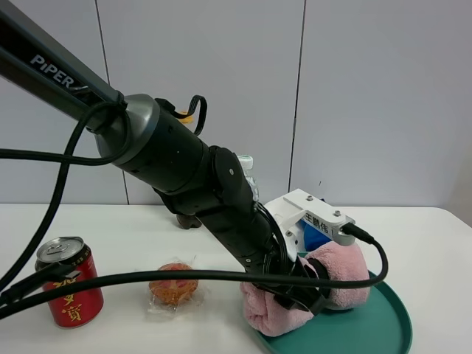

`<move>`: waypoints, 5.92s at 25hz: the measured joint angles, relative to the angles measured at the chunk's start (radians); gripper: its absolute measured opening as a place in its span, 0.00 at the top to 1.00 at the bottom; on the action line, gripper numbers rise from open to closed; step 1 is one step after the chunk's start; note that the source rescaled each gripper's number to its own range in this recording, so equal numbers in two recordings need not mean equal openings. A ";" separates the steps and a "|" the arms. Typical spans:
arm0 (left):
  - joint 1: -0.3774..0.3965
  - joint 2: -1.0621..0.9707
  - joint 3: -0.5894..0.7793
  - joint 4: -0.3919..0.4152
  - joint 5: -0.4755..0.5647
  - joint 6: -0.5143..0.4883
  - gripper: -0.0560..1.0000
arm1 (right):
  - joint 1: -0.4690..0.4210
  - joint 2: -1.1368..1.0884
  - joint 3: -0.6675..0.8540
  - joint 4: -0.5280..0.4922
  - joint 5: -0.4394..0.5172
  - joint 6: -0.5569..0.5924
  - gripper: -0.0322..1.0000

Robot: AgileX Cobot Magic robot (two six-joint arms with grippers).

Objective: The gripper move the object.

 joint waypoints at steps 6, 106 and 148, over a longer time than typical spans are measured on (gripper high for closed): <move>-0.001 0.000 0.000 -0.096 -0.004 0.000 0.38 | 0.000 0.000 0.000 0.000 0.000 0.000 0.00; 1.098 -1.838 0.493 0.461 0.945 -0.503 0.00 | 0.000 0.000 0.000 0.000 0.000 0.000 0.00; 1.068 -2.186 0.801 0.699 0.912 -0.875 0.00 | 0.000 0.000 0.000 0.000 0.000 0.000 0.00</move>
